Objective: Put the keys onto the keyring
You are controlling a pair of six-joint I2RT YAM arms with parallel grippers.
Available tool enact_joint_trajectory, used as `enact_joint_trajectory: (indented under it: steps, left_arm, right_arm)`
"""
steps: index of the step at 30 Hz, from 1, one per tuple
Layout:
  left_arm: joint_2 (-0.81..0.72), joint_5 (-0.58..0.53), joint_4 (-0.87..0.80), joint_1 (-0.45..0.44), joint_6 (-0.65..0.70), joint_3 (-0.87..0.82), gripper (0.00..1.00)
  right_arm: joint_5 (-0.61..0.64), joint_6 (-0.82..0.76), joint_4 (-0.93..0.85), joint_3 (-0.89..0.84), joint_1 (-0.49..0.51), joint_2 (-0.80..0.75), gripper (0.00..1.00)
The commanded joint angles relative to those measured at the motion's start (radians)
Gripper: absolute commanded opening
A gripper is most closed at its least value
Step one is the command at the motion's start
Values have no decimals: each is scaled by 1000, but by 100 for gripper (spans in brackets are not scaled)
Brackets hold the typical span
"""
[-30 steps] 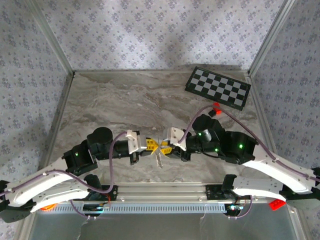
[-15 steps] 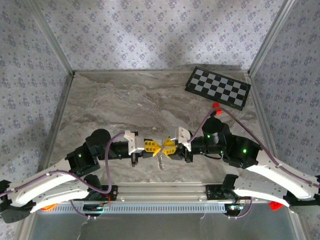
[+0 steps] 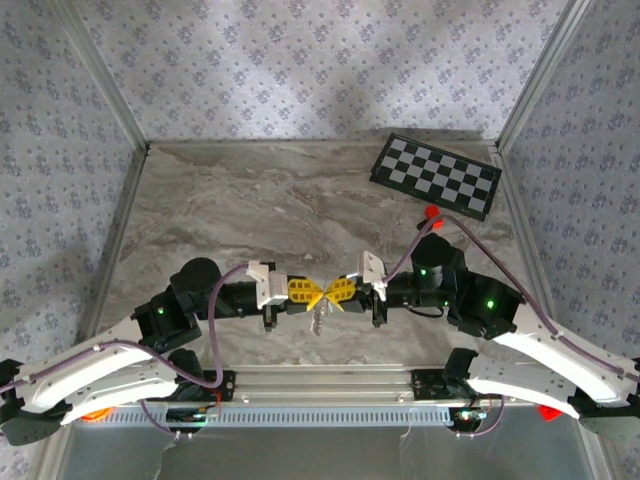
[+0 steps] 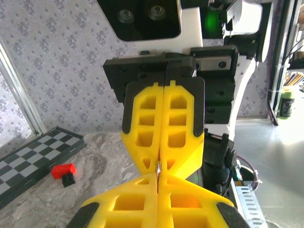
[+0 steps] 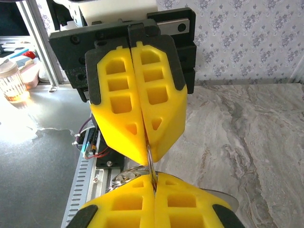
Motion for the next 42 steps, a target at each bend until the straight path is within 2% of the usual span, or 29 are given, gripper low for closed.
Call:
enact_joint_trajectory:
  steps: [1,4,9,14,17,28,42]
  left_arm:
    - [4,-66,-125,4,40,77,18]
    - [33,-125,-258,4,70,145,27]
    - [61,-174,-380,4,95,213,29]
    - [75,-190,-372,4,93,220,31]
    - [92,-203,-354,4,87,221,31]
    - [98,-203,-219,6,65,180,31]
    - [115,-166,-229,5,79,177,22]
  right_arm:
    - [-23,25,51,-13,-26,-49,0]
    - [-7,16,36,-6,-44,-50,0]
    - [92,-25,-89,90,-43,8,0]
    - [183,-101,-271,200,-16,90,0]
    - [216,-132,-319,258,13,120,0]
    - [233,-179,-350,278,58,155,0]
    - [236,-191,-350,289,70,179,0]
